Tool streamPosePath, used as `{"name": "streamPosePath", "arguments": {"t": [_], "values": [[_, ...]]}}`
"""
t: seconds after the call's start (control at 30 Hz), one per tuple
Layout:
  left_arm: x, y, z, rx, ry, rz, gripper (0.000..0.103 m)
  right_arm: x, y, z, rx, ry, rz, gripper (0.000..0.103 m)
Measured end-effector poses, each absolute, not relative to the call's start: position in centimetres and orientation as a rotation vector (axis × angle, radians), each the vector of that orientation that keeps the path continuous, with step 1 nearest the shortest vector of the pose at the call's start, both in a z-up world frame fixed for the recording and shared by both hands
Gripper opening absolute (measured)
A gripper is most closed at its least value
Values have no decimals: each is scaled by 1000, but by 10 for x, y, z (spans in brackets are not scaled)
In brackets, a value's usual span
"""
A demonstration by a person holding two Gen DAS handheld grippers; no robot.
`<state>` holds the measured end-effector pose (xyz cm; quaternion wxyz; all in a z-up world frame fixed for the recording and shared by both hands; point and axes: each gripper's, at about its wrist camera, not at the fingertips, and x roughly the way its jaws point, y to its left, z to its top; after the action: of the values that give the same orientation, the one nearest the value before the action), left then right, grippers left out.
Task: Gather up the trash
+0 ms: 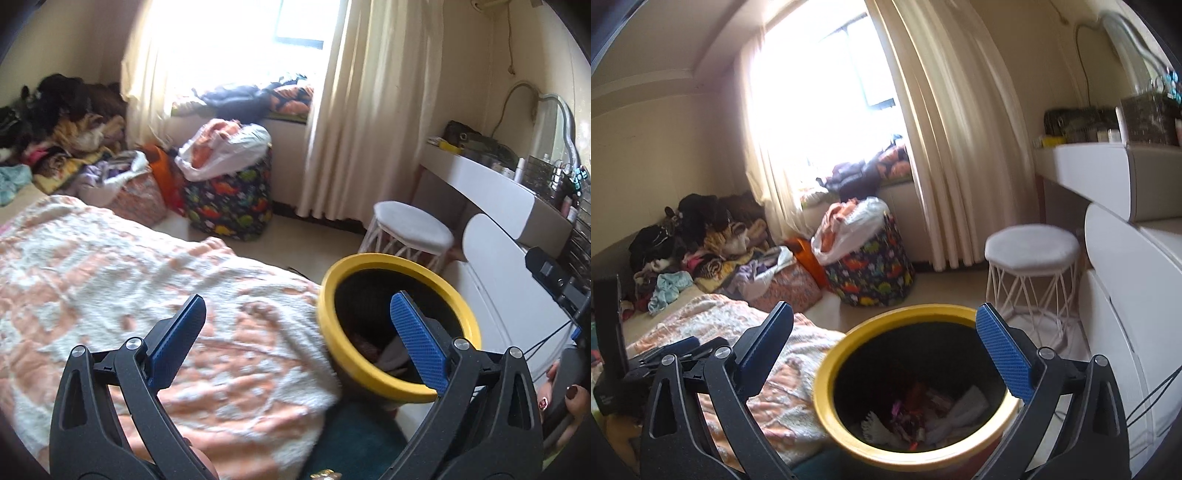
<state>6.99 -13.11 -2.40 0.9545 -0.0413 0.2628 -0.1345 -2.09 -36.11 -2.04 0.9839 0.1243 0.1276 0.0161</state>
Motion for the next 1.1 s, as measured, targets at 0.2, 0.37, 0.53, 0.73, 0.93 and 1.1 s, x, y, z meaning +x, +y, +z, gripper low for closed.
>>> {"name": "streamPosePath", "arguments": {"t": [0.2, 0.37, 0.53, 0.73, 0.93, 1.1], "values": [[56, -117, -20, -109, 519, -253, 92, -33, -338, -23, 176, 199, 38, 96], [50, -116, -19, -107, 505, -245, 92, -33, -330, -27, 159, 210, 57, 96], [49, -116, -19, -104, 504, -238, 92, -34, -329, -27, 159, 211, 58, 96], [49, -117, -19, -105, 503, -238, 92, -34, -327, -29, 164, 210, 54, 96], [49, -117, -19, -105, 501, -239, 92, -34, -329, -29, 166, 211, 54, 96], [48, -117, -19, -104, 501, -237, 92, -32, -332, -31, 172, 213, 50, 96]]}}
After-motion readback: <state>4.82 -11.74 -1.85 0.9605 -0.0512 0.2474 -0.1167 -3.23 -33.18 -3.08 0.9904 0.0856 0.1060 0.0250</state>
